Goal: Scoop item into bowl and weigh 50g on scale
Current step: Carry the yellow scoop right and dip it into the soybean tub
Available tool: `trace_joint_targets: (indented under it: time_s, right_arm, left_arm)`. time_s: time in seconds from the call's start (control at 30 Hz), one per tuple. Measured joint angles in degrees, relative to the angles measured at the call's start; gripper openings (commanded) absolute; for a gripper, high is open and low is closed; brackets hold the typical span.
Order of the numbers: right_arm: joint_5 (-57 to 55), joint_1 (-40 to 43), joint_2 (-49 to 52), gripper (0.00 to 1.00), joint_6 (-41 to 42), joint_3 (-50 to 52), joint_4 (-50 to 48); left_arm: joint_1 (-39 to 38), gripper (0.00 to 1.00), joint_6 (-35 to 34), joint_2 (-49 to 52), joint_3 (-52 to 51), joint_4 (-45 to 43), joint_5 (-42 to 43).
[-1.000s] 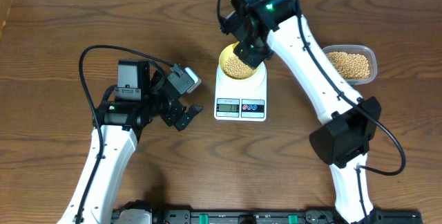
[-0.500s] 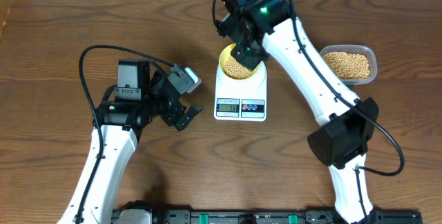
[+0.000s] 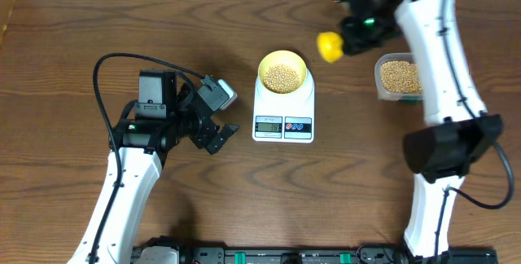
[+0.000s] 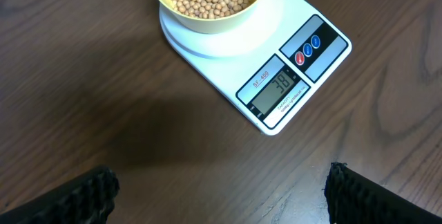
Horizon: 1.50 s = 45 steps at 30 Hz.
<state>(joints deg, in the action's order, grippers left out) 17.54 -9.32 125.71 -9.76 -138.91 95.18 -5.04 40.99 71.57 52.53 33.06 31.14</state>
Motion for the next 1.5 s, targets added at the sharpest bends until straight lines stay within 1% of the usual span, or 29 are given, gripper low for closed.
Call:
trace_joint_targets:
  time_s: [0.07, 0.27, 0.57, 0.9, 1.17, 1.5]
  right_arm:
    - [-0.2, 2.8, -0.3, 0.01, 0.4, 0.0, 1.9]
    - [-2.6, 9.4, -0.7, 0.01, 1.0, 0.0, 1.9]
    - [-9.8, 14.9, -0.9, 0.01, 1.2, 1.2, 1.9]
    - [-12.0, 15.0, -1.1, 0.01, 0.3, 11.1, 1.8]
    - [-12.3, 13.5, -1.1, 0.01, 0.3, 19.3, -3.8]
    - [-10.8, 12.1, -1.5, 0.01, 0.5, 23.3, -7.6]
  left_arm:
    - [0.0, 0.98, 0.0, 0.0, 0.0, 0.0, 0.0]
    - [0.0, 0.98, 0.0, 0.0, 0.0, 0.0, 0.0]
    - [0.0, 0.98, 0.0, 0.0, 0.0, 0.0, 0.0]
    - [0.0, 0.98, 0.0, 0.0, 0.0, 0.0, 0.0]
    - [0.0, 0.97, 0.0, 0.0, 0.0, 0.0, 0.0]
    - [0.0, 0.98, 0.0, 0.0, 0.0, 0.0, 0.0]
